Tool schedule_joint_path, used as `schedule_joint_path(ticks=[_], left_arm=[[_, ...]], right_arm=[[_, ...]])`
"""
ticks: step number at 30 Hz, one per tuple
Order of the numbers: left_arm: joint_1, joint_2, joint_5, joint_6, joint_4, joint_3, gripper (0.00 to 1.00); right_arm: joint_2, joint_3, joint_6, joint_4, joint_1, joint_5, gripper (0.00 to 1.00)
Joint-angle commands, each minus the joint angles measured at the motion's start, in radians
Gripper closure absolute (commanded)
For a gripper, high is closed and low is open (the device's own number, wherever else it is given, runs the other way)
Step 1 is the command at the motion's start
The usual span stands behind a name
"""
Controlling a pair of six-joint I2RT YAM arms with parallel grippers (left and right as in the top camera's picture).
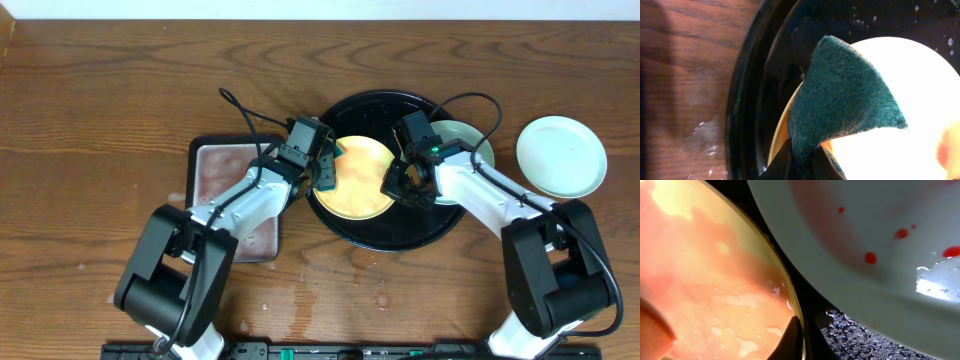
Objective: Clean dirty plates on tray and stack at the side
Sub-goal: 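Scrub the yellow plate with the sponge while right gripper holds its rim, then return the sponge with the left gripper to the small tray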
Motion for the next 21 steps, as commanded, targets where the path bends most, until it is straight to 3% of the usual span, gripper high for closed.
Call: schedule_joint_path(ticks=[1,9,13,17,21], left_arm=[[0.027,-0.068,-0.095,0.031,-0.043,-0.019,0.93],[0.067,-0.355,-0.085,0.082,-0.062,-0.019,0.93],[0.154,-0.482,-0.110,0.161,-0.185,-0.019,0.93],[0.263,-0.508,-0.246,0.187,-0.362,-0.019,0.93],[0.352,-0.467,-0.261,0.219,-0.432,-0.027,0.93]], right_arm=[[-0.002,-0.004,-0.014,-0.019,-0.003,0.032,0.99],[-0.002,-0.004,-0.014,-0.019,-0.003,0.032,0.99],[-0.002,-0.004,-0.015,-0.020,-0.003,0.031,0.99],[-0.002,-0.004,-0.023,-0.024,-0.003,0.032,0.99],[-0.002,-0.004,-0.023,-0.024,-0.003,0.032,0.99]])
